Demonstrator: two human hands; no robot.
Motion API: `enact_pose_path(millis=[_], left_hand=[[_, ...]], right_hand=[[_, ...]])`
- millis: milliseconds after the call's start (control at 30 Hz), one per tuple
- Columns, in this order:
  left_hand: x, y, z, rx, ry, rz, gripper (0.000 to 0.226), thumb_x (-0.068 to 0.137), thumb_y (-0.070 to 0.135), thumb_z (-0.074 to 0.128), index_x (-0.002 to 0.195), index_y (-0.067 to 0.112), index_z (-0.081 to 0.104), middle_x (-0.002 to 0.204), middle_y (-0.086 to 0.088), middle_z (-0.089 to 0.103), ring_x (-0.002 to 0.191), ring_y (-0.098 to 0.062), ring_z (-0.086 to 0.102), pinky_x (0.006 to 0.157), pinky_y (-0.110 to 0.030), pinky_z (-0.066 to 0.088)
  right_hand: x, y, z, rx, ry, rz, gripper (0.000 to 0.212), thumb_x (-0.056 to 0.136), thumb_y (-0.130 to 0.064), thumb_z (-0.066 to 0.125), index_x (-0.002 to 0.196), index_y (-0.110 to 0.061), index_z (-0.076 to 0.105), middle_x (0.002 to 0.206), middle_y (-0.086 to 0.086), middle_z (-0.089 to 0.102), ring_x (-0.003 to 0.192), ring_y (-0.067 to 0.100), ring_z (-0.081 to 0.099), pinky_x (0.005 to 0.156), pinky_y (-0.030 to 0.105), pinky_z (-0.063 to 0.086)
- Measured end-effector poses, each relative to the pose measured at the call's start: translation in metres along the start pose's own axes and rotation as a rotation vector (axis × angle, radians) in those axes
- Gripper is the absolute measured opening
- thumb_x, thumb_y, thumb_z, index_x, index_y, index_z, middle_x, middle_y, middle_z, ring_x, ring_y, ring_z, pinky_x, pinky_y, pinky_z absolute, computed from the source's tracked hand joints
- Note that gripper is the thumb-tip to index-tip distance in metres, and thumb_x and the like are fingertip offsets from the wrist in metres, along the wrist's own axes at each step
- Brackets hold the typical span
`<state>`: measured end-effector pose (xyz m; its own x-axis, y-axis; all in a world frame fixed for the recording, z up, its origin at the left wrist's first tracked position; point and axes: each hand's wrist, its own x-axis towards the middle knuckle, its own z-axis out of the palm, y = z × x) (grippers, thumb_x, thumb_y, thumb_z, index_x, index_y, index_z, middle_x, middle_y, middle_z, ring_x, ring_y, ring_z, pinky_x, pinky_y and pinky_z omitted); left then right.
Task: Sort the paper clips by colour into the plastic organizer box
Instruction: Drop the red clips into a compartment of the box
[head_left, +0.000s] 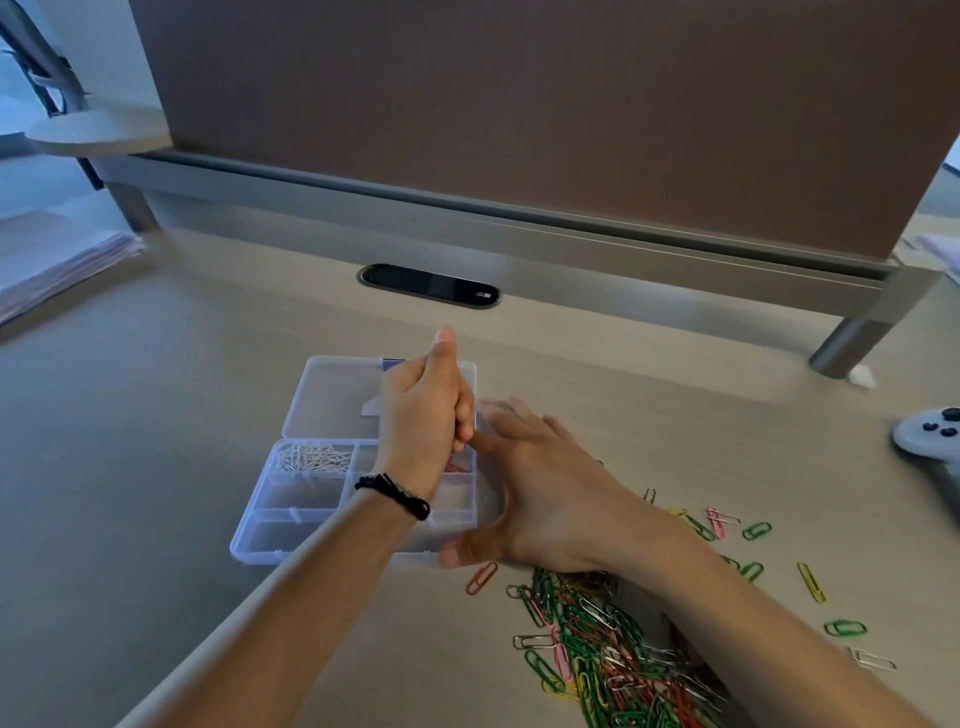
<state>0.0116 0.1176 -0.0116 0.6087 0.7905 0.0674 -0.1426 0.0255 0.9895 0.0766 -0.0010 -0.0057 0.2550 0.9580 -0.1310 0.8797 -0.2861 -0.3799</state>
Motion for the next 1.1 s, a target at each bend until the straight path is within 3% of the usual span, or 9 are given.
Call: enact_pose_path(millis=[167,333,533,700,800,1100], left_hand=[[0.002,0.001,-0.004,-0.005,0.005,0.008,0.051,0.104,0.038,0.042,0.063,0.008,0.047,0.046,-0.004,0.037,0.035,-0.016,0.040,0.036,-0.024,0.032],[0.003,0.001,-0.007,0.011,-0.016,0.010,0.060,0.104,0.040,0.043,0.047,0.021,0.048,0.049,-0.007,0.049,0.040,-0.020,0.044,0.040,-0.026,0.040],[0.004,0.002,-0.011,0.029,-0.065,0.011,0.047,0.103,0.037,0.045,0.069,0.007,0.054,0.051,-0.006,0.049,0.042,-0.018,0.047,0.042,-0.026,0.044],[0.008,0.003,-0.017,0.047,-0.067,-0.029,0.049,0.104,0.031,0.046,0.058,0.014,0.048,0.048,-0.007,0.046,0.042,-0.022,0.049,0.044,-0.027,0.045],[0.010,0.004,-0.021,0.043,-0.061,-0.047,0.050,0.104,0.029,0.043,0.057,0.012,0.046,0.045,-0.008,0.042,0.042,-0.025,0.049,0.044,-0.027,0.045],[0.012,0.009,-0.031,-0.007,-0.114,-0.071,0.054,0.105,0.034,0.039,0.060,0.009,0.053,0.046,-0.012,0.052,0.062,-0.039,0.058,0.049,-0.027,0.052]], right_hand=[[0.000,-0.001,0.000,-0.005,-0.013,0.014,0.112,0.064,-0.082,0.065,0.156,-0.038,0.019,0.166,-0.007,0.007,0.152,0.015,-0.011,0.124,0.047,0.002],[-0.001,-0.001,-0.001,-0.006,-0.018,0.019,0.113,0.065,-0.081,0.065,0.156,-0.039,0.015,0.167,-0.006,0.002,0.152,0.014,-0.013,0.124,0.047,0.000],[0.000,-0.001,0.000,-0.007,-0.012,0.013,0.111,0.065,-0.082,0.065,0.156,-0.039,0.017,0.167,-0.006,0.004,0.152,0.015,-0.011,0.124,0.048,0.002],[0.000,0.000,0.000,-0.010,-0.018,0.025,0.112,0.065,-0.081,0.065,0.156,-0.037,0.018,0.167,-0.006,0.004,0.153,0.015,-0.011,0.124,0.049,0.001],[0.002,0.001,0.002,-0.023,0.001,0.016,0.111,0.061,-0.084,0.062,0.154,-0.037,0.025,0.164,-0.005,0.013,0.152,0.016,-0.002,0.123,0.051,0.010],[0.004,0.002,0.004,-0.019,0.018,0.008,0.108,0.060,-0.086,0.060,0.152,-0.041,0.027,0.160,-0.007,0.022,0.149,0.015,0.009,0.120,0.050,0.017]])
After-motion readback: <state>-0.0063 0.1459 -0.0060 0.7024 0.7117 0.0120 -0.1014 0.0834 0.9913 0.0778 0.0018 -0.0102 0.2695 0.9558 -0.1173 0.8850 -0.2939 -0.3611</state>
